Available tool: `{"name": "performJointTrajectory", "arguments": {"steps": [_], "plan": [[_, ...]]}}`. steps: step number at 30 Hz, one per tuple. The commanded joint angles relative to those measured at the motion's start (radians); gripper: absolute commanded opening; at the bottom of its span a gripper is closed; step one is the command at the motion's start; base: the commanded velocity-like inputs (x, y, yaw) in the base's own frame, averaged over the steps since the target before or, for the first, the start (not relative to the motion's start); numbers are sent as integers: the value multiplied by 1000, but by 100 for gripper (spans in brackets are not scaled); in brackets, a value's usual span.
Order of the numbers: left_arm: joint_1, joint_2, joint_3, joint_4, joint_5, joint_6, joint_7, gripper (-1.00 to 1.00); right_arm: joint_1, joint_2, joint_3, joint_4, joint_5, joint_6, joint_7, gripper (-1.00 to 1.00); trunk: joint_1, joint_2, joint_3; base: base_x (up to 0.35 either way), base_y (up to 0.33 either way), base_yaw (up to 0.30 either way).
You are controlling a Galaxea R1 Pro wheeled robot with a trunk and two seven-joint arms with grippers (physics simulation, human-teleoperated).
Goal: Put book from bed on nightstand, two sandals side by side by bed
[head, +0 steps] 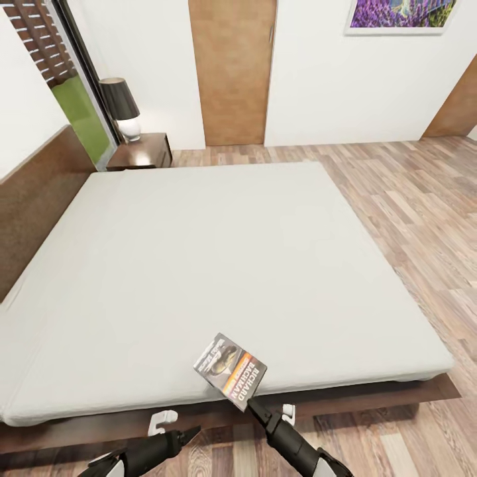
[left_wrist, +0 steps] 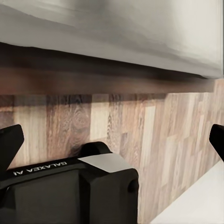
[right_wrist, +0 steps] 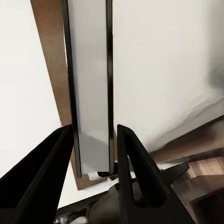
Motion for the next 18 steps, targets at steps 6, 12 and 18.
{"name": "performJointTrajectory", "arguments": {"steps": [6,12,18], "plan": [[0,2,-10,-2,7,6,-10,100,1,-161,50,8,-8,14,178,-100,-23,42,18,0,0,0],[0,5,-14,-2,5,4,-94,100,6,-346,61,40,41,46,295,-100,-46,84,37,0,0,0],[0,7,-15,-2,1,4,-116,100,11,-433,62,52,167,39,307,-100,-69,126,56,0,0,0]]}}
